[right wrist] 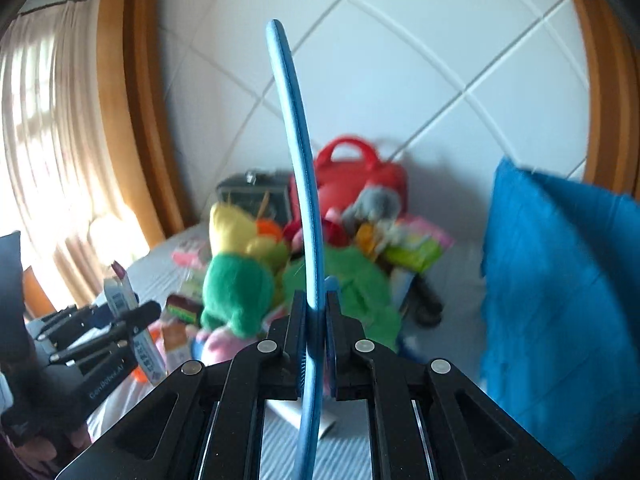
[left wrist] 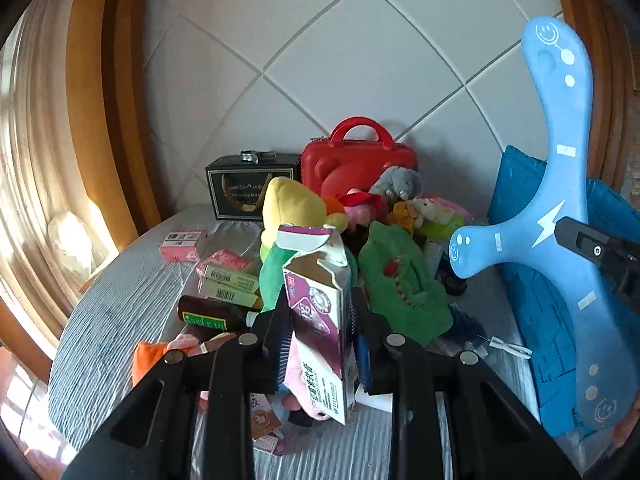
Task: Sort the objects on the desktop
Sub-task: 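Grasp the pink-white milk carton with left tool while right tool grasps blue boomerang, then carry the carton and boomerang over the blue bin and release both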
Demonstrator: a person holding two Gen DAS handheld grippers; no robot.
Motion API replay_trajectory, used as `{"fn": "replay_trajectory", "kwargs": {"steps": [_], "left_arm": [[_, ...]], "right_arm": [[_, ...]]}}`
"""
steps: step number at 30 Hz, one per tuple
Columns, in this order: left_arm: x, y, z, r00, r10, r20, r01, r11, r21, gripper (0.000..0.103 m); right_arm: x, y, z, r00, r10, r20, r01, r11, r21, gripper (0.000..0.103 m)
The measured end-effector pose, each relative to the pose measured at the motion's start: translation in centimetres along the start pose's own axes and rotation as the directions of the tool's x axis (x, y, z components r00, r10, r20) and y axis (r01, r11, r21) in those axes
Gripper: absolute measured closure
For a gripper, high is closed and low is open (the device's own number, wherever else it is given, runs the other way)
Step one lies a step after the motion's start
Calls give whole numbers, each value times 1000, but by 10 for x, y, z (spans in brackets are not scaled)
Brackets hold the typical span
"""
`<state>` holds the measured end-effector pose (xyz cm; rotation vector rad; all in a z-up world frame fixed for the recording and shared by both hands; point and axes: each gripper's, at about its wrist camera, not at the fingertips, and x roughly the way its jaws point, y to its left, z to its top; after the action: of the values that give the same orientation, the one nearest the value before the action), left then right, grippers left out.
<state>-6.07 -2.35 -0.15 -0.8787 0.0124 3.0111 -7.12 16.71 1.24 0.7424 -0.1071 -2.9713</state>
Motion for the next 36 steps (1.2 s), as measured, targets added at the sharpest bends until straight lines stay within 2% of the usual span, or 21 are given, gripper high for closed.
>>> {"fn": "replay_trajectory", "kwargs": {"steps": [8, 11, 15, 21, 24, 27, 30, 36], "left_arm": [[-17, -71, 40, 989, -112, 93, 104, 991, 80, 77], [-25, -109, 56, 976, -177, 124, 163, 980, 111, 77], [-39, -168, 77, 953, -259, 159, 233, 959, 163, 77], [-50, -261, 98, 922, -353, 162, 313, 922, 227, 77], [-50, -305, 104, 914, -378, 144, 336, 908, 250, 77], [-43, -352, 107, 915, -388, 107, 350, 899, 264, 77], [-25, -384, 107, 919, -393, 37, 369, 888, 274, 77], [14, -433, 108, 946, -312, -87, 324, 892, 317, 77]], "right_arm": [[-54, -48, 36, 984, -119, 129, 117, 993, 26, 94], [-75, -73, 50, 974, -162, 159, 157, 987, 45, 94], [-107, -113, 65, 948, -243, 207, 235, 970, 61, 94], [-141, -177, 81, 912, -338, 233, 325, 941, 93, 94], [-146, -213, 86, 901, -373, 222, 358, 928, 105, 94], [-143, -249, 88, 900, -392, 193, 375, 919, 117, 94], [-139, -285, 91, 899, -405, 164, 389, 913, 123, 94], [-120, -328, 89, 907, -410, 101, 398, 910, 118, 94]]}}
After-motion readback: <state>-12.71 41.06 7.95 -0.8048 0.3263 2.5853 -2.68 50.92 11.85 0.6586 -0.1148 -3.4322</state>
